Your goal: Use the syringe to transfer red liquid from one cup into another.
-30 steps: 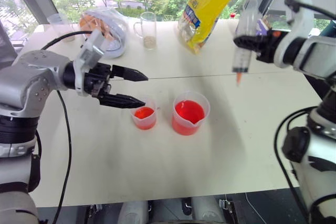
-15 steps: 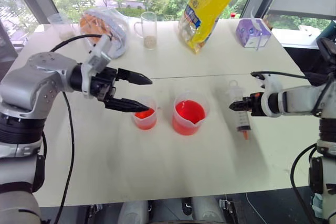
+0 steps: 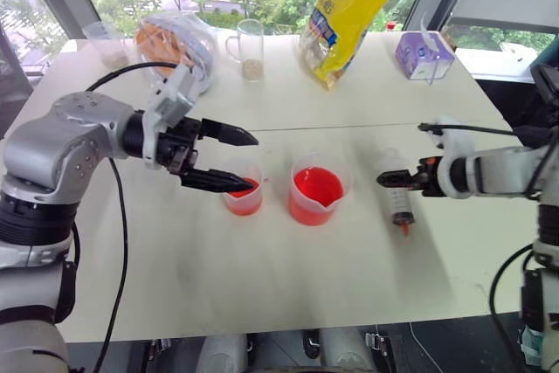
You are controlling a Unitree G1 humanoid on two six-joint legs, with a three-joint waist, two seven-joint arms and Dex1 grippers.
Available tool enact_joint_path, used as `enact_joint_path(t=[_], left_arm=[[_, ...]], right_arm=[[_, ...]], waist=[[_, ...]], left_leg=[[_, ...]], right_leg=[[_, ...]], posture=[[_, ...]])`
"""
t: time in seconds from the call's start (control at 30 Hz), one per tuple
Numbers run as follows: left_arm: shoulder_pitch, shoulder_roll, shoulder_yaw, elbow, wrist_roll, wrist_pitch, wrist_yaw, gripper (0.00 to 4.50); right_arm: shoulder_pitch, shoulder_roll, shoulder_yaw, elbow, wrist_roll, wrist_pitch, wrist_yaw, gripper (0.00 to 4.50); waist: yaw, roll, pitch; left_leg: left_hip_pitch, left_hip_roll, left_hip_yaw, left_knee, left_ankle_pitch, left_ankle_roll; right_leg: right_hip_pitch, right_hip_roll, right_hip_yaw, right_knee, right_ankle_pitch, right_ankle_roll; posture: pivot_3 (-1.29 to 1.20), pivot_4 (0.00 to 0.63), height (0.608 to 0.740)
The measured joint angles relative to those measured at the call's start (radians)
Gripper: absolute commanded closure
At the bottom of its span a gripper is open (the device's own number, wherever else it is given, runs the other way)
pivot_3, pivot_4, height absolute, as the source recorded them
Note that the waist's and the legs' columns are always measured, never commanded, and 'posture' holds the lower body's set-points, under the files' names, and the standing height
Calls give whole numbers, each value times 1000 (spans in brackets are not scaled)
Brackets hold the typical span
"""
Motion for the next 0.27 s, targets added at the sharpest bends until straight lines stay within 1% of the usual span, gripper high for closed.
enact_joint_path(t=[0.07, 0.1, 0.2, 0.27], left_arm=[[2, 15, 6, 4, 2, 0, 0, 164], [3, 16, 9, 6, 2, 0, 0, 164], [19, 37, 16, 6, 3, -1, 0, 164], [29, 43, 23, 7, 5, -1, 3, 164]], right_arm=[[20, -103, -20, -145, -5, -40, 134, 50], [25, -122, -33, -180, -5, -54, 176, 50], [111, -212, -111, -316, 19, -105, 381, 50], [153, -254, -164, -365, 24, -133, 476, 50]], waist=[[-1, -1, 0], [-2, -1, -1], [-2, -1, -1], [-2, -1, -1]], left_leg=[[0, 0, 0, 0, 0, 1], [0, 0, 0, 0, -1, 1], [0, 0, 0, 0, 0, 1], [1, 0, 0, 0, 0, 1]], right_leg=[[0, 1, 0, -1, 0, 0], [1, 0, 0, -1, 0, 0], [1, 0, 0, -1, 0, 0], [1, 0, 0, 0, 0, 0]], posture=[[0, 150, 740], [0, 150, 740], [0, 150, 740], [0, 150, 740]])
